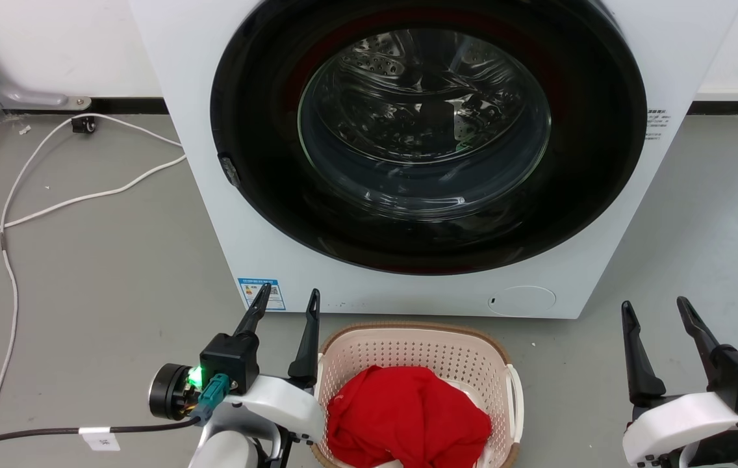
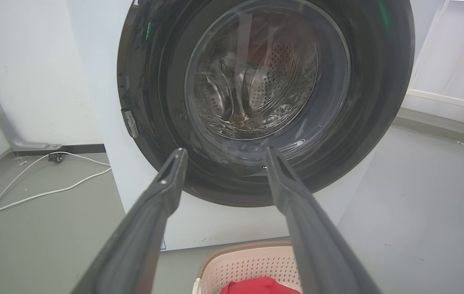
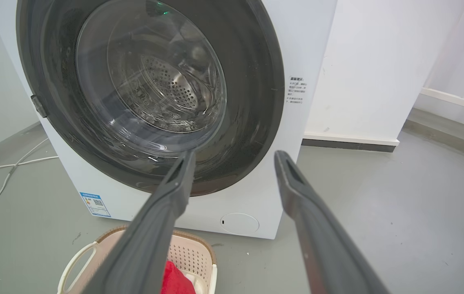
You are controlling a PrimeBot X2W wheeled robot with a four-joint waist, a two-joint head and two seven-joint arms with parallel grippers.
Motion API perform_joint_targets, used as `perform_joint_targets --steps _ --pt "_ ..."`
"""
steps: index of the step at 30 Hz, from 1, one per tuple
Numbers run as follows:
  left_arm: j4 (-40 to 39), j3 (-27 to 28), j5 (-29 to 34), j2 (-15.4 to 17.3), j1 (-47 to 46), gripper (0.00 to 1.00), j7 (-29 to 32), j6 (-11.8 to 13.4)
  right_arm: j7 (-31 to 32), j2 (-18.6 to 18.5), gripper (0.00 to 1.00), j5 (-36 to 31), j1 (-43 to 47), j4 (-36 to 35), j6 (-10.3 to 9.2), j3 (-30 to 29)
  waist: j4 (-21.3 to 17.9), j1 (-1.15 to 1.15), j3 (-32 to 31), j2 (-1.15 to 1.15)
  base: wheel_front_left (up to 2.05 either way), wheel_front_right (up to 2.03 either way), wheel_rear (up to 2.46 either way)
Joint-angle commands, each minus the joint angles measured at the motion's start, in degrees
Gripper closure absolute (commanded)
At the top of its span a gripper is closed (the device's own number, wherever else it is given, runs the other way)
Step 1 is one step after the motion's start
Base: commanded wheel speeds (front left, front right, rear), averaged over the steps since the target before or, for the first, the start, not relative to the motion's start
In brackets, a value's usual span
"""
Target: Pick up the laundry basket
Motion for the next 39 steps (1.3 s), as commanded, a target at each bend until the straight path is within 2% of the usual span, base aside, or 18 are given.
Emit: perform_joint_targets --steps 1,26,32,39 --pt "-0.03 -0.03 0.01 0.11 -0.5 0.0 -0.34 0.26 -0.37 0.0 0.0 0.04 0.34 0.12 -0.01 -0.07 -0.04 0.0 0.03 0.0 0.0 0.0 0.0" --pt "0.15 0.0 -0.74 0.11 -0.37 0.0 -0.29 0.57 -2.3 0.01 0.0 1.36 -1.96 4.25 -0.01 -0.63 -0.01 0.0 0.34 0.0 0.0 0.0 0.0" --pt "0.57 0.23 -0.68 0.11 -2.32 0.0 -0.29 0.3 -2.71 0.01 0.0 1.42 -3.63 5.29 -0.01 -0.44 -0.13 0.0 2.94 0.0 0.0 0.0 0.0" --pt "3.55 1.06 -0.89 0.17 -6.27 0.0 -0.29 -0.35 -2.97 0.01 0.0 2.15 -7.3 7.35 -0.01 -0.02 -0.75 0.0 9.02 0.0 0.0 0.0 0.0"
